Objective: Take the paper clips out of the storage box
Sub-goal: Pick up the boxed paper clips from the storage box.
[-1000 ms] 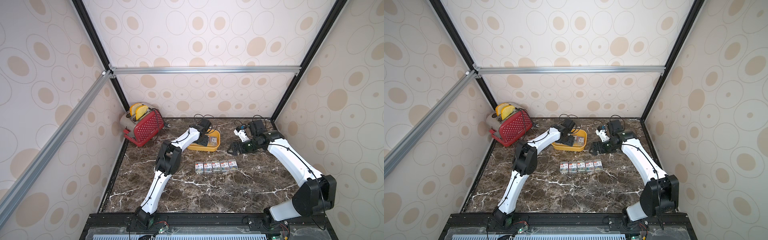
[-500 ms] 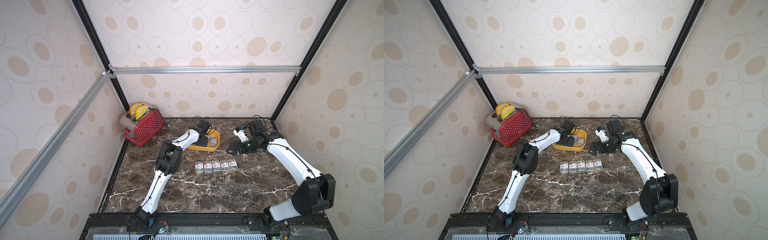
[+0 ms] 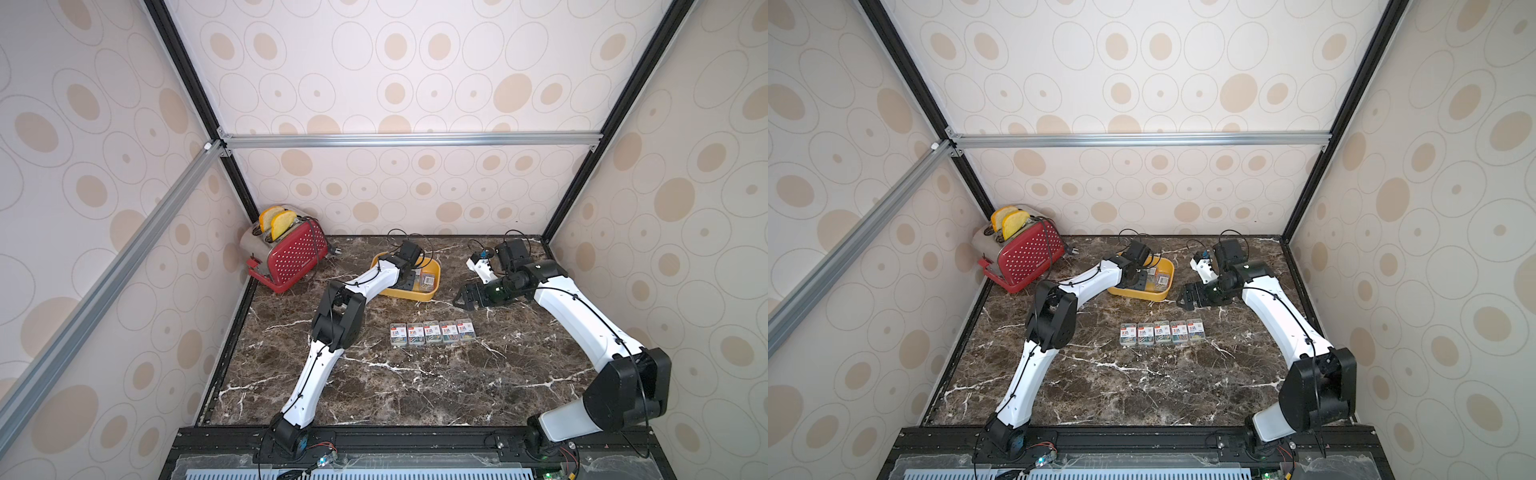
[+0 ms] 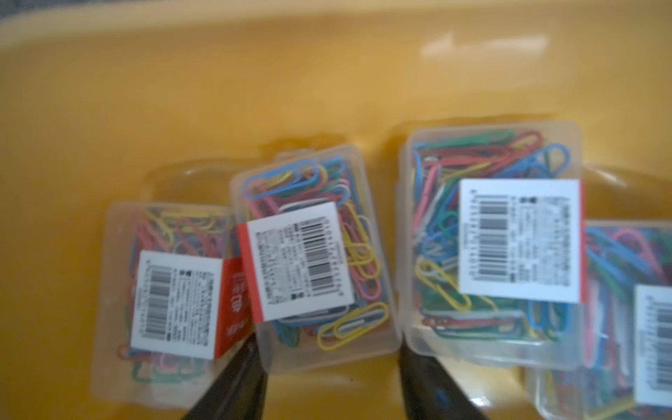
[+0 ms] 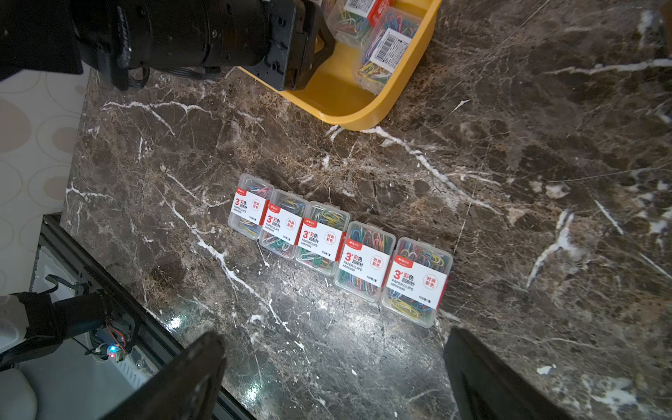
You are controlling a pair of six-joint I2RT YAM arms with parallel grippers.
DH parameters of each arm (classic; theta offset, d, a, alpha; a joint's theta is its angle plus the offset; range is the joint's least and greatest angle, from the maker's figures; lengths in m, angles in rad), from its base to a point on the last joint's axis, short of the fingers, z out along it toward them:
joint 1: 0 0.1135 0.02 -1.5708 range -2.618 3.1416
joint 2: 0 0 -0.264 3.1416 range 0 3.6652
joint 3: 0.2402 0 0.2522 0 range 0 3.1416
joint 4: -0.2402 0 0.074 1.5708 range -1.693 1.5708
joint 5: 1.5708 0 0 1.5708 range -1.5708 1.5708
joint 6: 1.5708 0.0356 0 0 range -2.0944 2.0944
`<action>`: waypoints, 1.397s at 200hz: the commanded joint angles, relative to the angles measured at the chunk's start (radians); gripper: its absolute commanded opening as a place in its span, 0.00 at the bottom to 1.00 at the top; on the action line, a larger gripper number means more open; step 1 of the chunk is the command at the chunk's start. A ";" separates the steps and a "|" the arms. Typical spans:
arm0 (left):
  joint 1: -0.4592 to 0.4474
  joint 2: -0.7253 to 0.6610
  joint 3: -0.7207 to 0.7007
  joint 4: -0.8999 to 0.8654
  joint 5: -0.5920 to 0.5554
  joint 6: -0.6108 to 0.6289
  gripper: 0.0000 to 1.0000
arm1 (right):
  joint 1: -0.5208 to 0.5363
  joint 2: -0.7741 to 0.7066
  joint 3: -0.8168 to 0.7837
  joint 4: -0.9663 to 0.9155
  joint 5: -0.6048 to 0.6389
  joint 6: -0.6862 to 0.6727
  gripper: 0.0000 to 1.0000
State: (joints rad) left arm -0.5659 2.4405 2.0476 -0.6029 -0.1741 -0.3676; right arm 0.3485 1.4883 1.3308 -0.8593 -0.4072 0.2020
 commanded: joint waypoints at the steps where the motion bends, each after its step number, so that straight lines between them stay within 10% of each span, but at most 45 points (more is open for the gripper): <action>1: 0.000 -0.022 -0.013 0.040 0.006 -0.005 0.44 | 0.001 -0.004 0.019 -0.007 -0.014 -0.001 1.00; 108: -0.008 -0.271 -0.220 0.160 0.017 0.032 0.17 | 0.000 0.002 0.007 0.011 -0.026 0.000 1.00; 151: -0.009 -0.226 -0.169 0.118 0.021 0.035 0.28 | 0.002 0.002 0.007 0.013 -0.027 0.000 1.00; 183: -0.009 -0.143 -0.064 0.047 0.009 0.044 0.75 | 0.002 0.001 0.005 0.014 -0.030 0.003 1.00; 279: 0.012 -0.017 0.035 0.030 -0.036 0.078 0.78 | 0.001 0.003 0.002 0.008 -0.029 -0.009 1.00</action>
State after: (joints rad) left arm -0.5648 2.4039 2.0411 -0.5392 -0.1715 -0.3153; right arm 0.3485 1.4883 1.3308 -0.8459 -0.4252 0.2016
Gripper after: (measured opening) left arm 0.786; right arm 0.994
